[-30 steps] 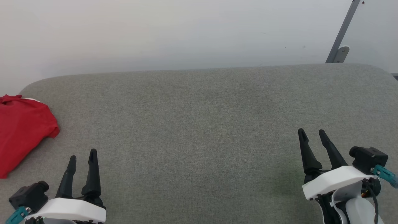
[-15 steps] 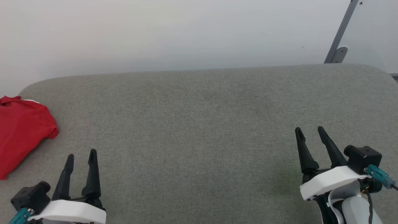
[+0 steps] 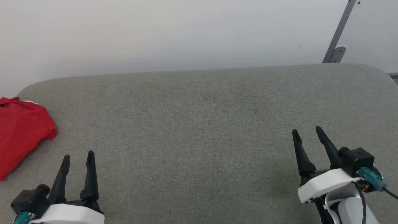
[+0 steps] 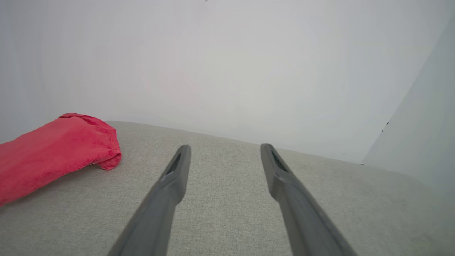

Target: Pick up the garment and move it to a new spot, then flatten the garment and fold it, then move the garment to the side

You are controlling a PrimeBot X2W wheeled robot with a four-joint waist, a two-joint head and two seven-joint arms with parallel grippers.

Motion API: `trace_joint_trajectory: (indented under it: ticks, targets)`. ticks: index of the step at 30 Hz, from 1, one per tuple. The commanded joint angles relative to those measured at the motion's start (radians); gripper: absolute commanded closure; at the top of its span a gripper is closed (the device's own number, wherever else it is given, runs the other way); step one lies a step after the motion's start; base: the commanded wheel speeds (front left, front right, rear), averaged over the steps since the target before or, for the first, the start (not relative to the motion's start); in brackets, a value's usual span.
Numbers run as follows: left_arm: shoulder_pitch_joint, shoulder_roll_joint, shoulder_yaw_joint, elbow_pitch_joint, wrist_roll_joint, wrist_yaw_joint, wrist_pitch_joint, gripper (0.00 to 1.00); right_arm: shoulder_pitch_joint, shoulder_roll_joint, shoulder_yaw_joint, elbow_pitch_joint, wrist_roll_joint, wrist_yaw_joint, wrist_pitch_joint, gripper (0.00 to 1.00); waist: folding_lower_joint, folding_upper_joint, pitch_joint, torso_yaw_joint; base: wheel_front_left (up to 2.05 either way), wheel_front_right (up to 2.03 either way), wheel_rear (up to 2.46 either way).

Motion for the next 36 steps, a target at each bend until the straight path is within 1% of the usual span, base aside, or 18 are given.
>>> trace_joint_trajectory:
  ticks: [1,10,21,25,29,36]
  targets:
    - [0.009,0.003,0.004,-0.007,0.020,-0.004,-0.008,0.00,0.003,0.003,0.005,0.000,-0.019,0.000,-0.012,0.00,0.0000,0.0000,0.000,-0.001,0.00,0.00,0.00]
    - [0.013,0.006,0.010,-0.005,0.076,-0.012,-0.024,0.00,0.003,0.005,0.007,0.017,-0.077,0.000,-0.033,0.00,0.0000,0.0000,0.002,-0.005,0.00,0.00,0.00]
    - [0.004,-0.001,0.023,0.008,0.079,-0.022,-0.023,0.00,0.001,0.013,-0.002,0.022,-0.091,0.000,-0.038,0.00,0.0000,0.0000,-0.001,-0.006,0.00,0.00,0.00]
    - [0.001,-0.004,0.025,0.013,0.081,-0.023,-0.023,0.00,0.003,0.006,0.001,0.018,-0.104,0.000,-0.042,0.00,0.0000,0.0000,-0.004,-0.001,0.00,0.00,0.00]
    - [-0.005,-0.007,0.038,0.025,0.083,-0.012,-0.023,0.00,0.007,0.010,0.017,0.013,-0.100,0.000,-0.043,0.00,0.0000,0.0000,-0.012,0.028,0.00,0.00,0.00]
    - [-0.014,-0.007,0.065,0.039,0.063,0.005,-0.022,0.00,-0.009,-0.004,0.073,0.011,-0.091,0.000,-0.028,0.00,0.0000,0.0000,-0.028,0.122,0.00,0.00,0.00]
